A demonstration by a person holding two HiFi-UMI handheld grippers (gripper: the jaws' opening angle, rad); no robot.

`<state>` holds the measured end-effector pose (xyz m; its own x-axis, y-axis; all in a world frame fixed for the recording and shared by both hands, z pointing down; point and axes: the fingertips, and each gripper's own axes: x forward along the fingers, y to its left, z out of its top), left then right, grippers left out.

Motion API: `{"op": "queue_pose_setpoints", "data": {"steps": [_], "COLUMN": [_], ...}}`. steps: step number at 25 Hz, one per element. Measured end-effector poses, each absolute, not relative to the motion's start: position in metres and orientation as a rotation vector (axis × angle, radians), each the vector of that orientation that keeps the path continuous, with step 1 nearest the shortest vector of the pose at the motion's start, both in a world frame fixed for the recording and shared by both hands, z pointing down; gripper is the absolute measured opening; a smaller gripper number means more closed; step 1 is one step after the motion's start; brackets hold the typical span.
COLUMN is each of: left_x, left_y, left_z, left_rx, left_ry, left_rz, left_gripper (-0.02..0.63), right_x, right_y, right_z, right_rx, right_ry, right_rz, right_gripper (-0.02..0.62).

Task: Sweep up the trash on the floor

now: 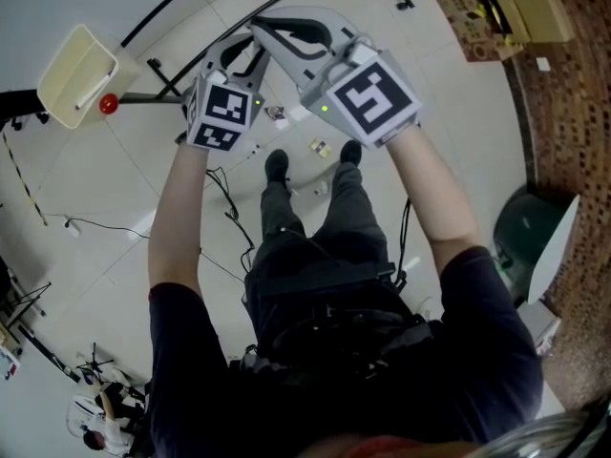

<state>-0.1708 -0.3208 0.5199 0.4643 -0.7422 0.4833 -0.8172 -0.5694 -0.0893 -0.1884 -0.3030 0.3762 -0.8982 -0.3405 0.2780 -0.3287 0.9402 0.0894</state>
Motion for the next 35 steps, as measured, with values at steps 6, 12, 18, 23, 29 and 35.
{"op": "queue_pose_setpoints", "data": {"steps": [6, 12, 18, 23, 29, 35], "left_x": [-0.161, -0.148, -0.144, -0.149, -0.144, -0.123], "left_y": [-0.319, -0.32, -0.315, -0.31, -0.297, -0.265], "left_z": [0.536, 0.538, 0.537, 0.541, 0.545, 0.544], "left_rx": [2.523, 2.54, 2.563, 2.576, 2.63, 2.703], "left_ry": [-1.359, -1.337, -1.304, -1.275, -1.157, -0.948], "left_rz": [0.725, 0.703, 0.732, 0.752, 0.803, 0.887], "left_gripper": [0.092, 0.092, 0.092, 0.092, 0.092, 0.092], "right_x": [-0.171, -0.145, -0.168, -0.175, -0.168, -0.146], "right_y": [-0.287, -0.285, -0.296, -0.296, -0.284, -0.253], "right_z": [0.39, 0.404, 0.418, 0.43, 0.433, 0.432], "right_rx": [0.405, 0.407, 0.414, 0.437, 0.427, 0.524], "right_ry": [-2.798, -2.724, -2.712, -2.704, -2.705, -2.699], "right_rz": [-0.065, 0.03, -0.026, -0.031, 0.138, 0.303], "right_gripper": [0.034, 0.216, 0.18, 0.103, 0.1, 0.106]}}
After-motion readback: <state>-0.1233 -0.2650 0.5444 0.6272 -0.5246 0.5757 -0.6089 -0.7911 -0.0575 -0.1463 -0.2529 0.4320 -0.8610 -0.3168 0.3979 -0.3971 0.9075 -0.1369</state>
